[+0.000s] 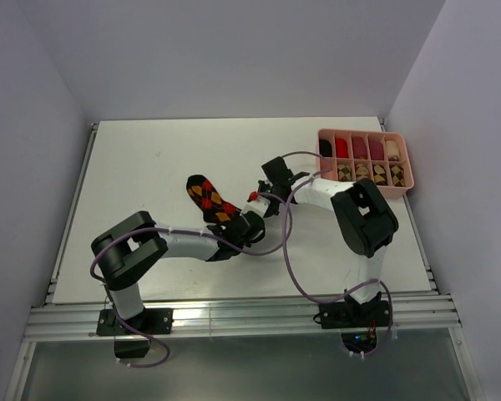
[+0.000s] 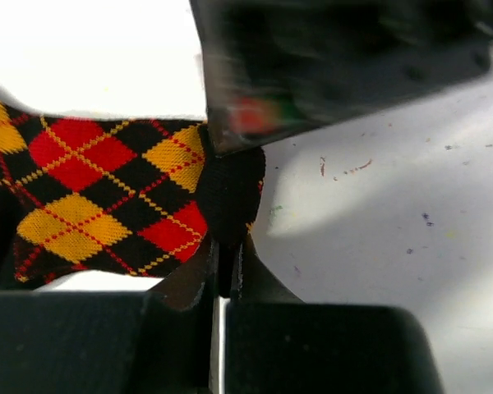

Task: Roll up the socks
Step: Roll the sock at the center of the board.

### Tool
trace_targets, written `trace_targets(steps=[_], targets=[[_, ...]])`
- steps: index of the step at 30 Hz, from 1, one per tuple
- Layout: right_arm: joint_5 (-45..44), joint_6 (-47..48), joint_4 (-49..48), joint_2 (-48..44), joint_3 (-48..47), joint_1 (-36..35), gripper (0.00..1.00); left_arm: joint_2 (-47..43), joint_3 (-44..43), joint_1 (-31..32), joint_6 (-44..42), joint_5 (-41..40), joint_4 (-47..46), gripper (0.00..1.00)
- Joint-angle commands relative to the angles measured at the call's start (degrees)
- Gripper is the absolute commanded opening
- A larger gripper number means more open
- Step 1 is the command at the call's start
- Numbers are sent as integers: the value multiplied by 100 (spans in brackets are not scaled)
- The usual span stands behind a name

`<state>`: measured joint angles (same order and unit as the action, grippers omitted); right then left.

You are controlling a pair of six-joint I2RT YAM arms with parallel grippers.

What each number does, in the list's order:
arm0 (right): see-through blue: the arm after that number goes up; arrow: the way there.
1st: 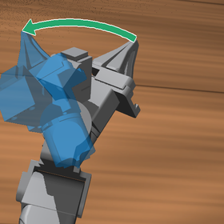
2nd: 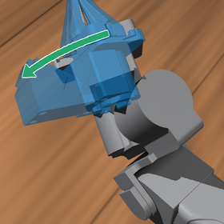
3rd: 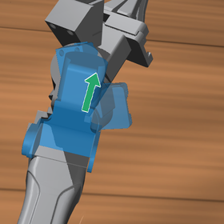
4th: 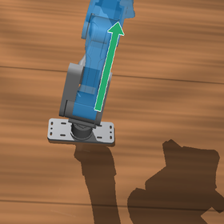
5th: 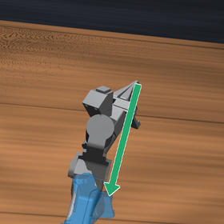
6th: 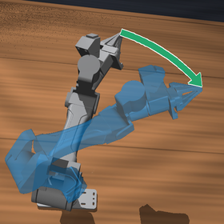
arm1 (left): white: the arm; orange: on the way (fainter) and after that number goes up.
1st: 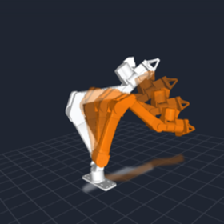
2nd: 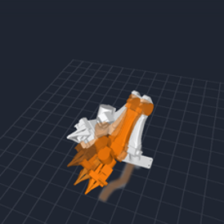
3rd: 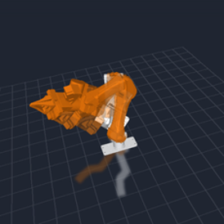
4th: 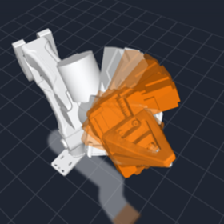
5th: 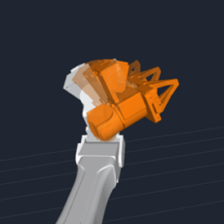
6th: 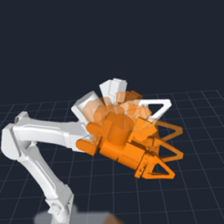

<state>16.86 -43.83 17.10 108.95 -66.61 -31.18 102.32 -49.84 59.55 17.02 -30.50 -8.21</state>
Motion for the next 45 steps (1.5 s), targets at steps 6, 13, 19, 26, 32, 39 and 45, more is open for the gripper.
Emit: trace_targets(steps=[6, 13, 19, 26, 32, 39, 45], targets=[[248, -344, -1604, -1296, 876, 41, 46, -959, 624, -1101, 1583, 2500, -276, 1], [326, -723, -2633, -1631, 1580, 59, 62, -1153, 1353, -2043, 2665, 4303, -1163, 1], [476, -1013, -3292, -1403, 1950, 33, 62, -1030, 1775, -2527, 3509, 5071, -1798, 1], [441, -1101, -3565, -981, 2020, -134, 62, -784, 1987, -2914, 4046, 5555, -2317, 1], [458, -1215, -3609, -638, 2038, -195, 61, -679, 1970, -2949, 4090, 5625, -2256, 1], [300, -1127, -3284, -445, 1880, -318, 57, -599, 1979, -2967, 4152, 5678, -2282, 1], [151, -1031, -2626, -286, 1617, -398, 32, -617, 1961, -2975, 4134, 5634, -2256, 1]])
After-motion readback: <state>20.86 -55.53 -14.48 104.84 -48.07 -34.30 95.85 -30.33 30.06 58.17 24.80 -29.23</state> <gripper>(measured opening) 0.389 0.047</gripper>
